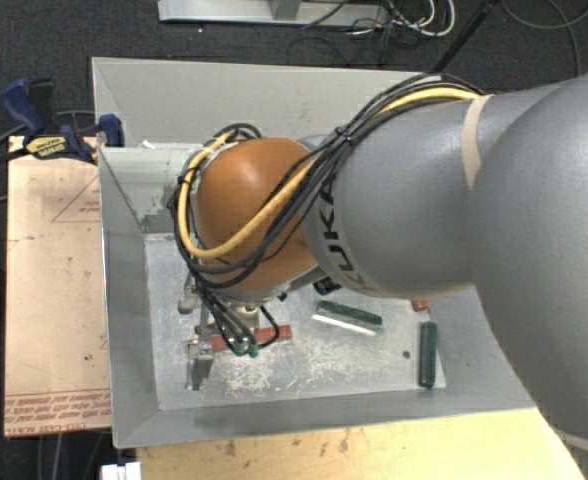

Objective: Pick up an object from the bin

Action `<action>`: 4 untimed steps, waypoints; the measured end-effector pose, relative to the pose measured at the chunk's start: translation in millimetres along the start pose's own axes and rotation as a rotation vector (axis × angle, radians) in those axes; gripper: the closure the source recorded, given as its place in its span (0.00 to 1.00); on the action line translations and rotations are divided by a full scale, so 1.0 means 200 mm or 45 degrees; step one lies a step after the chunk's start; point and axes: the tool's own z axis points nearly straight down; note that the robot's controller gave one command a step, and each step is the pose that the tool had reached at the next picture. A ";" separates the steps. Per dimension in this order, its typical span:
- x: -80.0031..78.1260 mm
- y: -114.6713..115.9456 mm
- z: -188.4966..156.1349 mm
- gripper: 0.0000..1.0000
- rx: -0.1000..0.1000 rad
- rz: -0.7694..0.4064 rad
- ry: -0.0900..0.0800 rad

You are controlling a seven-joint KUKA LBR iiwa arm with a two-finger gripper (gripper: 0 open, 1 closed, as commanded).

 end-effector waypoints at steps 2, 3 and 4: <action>-0.17 -0.30 0.47 1.00 -0.002 -0.142 -0.010; -0.17 -0.30 0.47 1.00 -0.002 -0.142 -0.010; -0.19 -0.30 -0.17 1.00 -0.002 -0.109 -0.012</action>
Offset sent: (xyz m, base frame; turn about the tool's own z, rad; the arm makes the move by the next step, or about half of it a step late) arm 0.0340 -0.0594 -0.0939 -0.1133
